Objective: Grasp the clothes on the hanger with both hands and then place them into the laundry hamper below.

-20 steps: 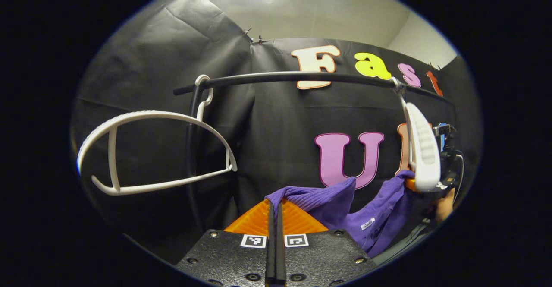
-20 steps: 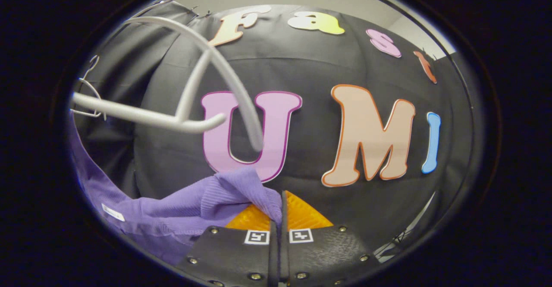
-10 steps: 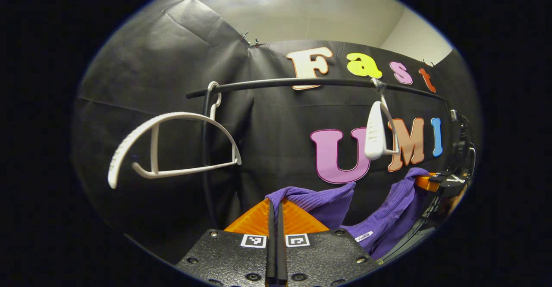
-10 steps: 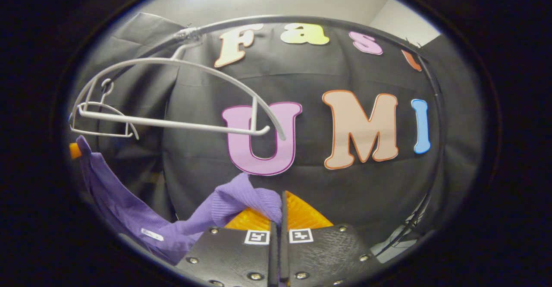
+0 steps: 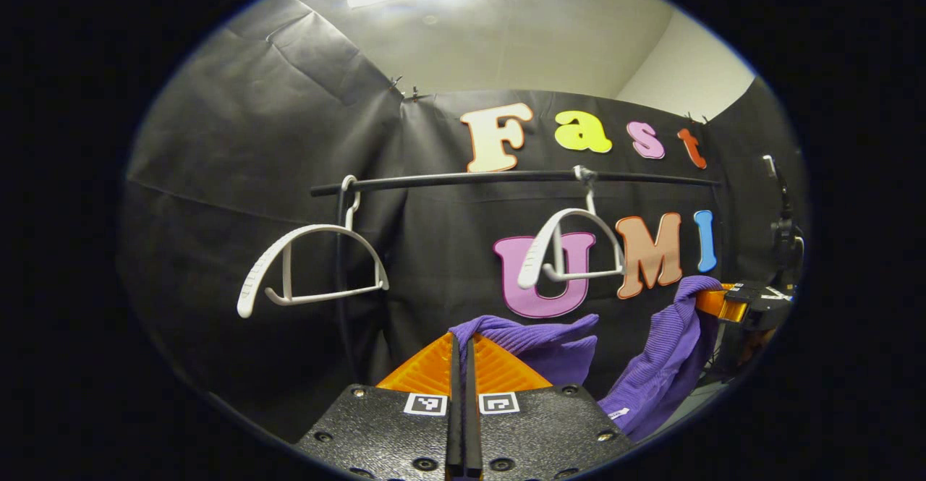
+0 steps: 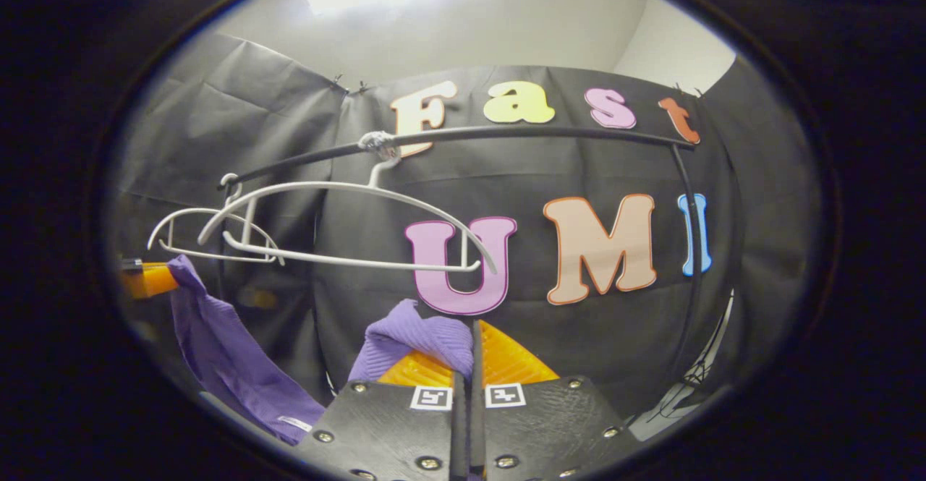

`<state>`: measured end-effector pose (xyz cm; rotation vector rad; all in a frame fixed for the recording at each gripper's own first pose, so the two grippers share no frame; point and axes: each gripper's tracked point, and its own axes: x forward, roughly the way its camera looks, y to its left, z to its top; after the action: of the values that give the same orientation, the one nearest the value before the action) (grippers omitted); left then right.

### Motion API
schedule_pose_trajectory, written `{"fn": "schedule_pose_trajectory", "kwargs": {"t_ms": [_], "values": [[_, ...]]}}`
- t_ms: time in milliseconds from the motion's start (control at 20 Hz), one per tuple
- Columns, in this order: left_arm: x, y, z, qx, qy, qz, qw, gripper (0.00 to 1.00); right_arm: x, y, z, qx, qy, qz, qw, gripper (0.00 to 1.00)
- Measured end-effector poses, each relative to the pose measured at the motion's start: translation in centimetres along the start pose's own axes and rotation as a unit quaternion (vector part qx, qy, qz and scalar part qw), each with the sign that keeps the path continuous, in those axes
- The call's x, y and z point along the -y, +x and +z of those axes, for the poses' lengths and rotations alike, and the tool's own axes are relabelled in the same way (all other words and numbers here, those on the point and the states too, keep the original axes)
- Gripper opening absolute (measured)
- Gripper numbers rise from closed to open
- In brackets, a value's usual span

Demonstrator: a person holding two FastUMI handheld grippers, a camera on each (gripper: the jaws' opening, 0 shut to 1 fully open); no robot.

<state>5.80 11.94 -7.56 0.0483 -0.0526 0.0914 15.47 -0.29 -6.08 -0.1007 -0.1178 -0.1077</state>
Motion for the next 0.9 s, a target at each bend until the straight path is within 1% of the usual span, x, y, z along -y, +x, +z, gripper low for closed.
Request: {"fn": "schedule_pose_trajectory", "kwargs": {"t_ms": [50, 100, 200, 250, 300, 350, 400, 550, 600, 650, 900], "values": [[0.6, 0.2, -0.2, 0.002, -0.004, -0.004, 1.0, 0.02, -0.3, -0.7, 0.1, 0.003, 0.003, 0.001, 1.0, 0.0], [1.3, 0.2, -0.5, -0.002, -0.008, -0.011, 1.0, 0.02, -0.6, -1.2, 0.2, 0.004, 0.005, 0.005, 1.0, 0.02], [3.2, 0.4, -1.2, -0.012, -0.012, -0.028, 0.999, 0.02, -1.5, -2.0, 0.5, 0.015, 0.015, 0.02, 1.0, 0.02], [3.9, 0.5, -1.2, -0.011, -0.013, -0.034, 0.999, 0.02, -1.6, -2.6, 0.5, 0.017, 0.02, 0.02, 0.999, 0.0], [4.3, 0.6, -1.2, -0.009, -0.015, -0.033, 0.999, 0.02, -1.7, -3.0, 0.3, 0.014, 0.029, 0.022, 0.999, 0.02], [4.7, 0.7, -1.1, -0.003, -0.019, -0.03, 0.999, 0.02, -1.9, -3.3, 0.2, 0.013, 0.038, 0.024, 0.999, 0.02], [5.4, 0.7, -1.0, 0.003, -0.021, -0.029, 0.999, 0.02, -1.7, -3.6, 0.2, 0.014, 0.047, 0.021, 0.999, 0.02], [7.8, 0.9, -0.7, 0.015, -0.029, -0.045, 0.998, 0.02, -0.9, -4.4, -0.1, 0.019, 0.065, 0.003, 0.998, 0.02], [8.5, 1.1, -0.9, 0.015, -0.033, -0.048, 0.998, 0.02, -0.9, -4.7, 0.0, 0.025, 0.065, 0.001, 0.998, 0.0], [9.0, 1.4, -0.8, 0.017, -0.036, -0.048, 0.998, 0.02, -0.6, -4.8, -0.1, 0.025, 0.061, -0.004, 0.998, 0.02], [11.8, 3.0, -1.7, 0.013, -0.061, -0.06, 0.996, 0.03, 0.9, -4.8, -0.9, 0.015, 0.052, -0.021, 0.998, 0.02]]}}
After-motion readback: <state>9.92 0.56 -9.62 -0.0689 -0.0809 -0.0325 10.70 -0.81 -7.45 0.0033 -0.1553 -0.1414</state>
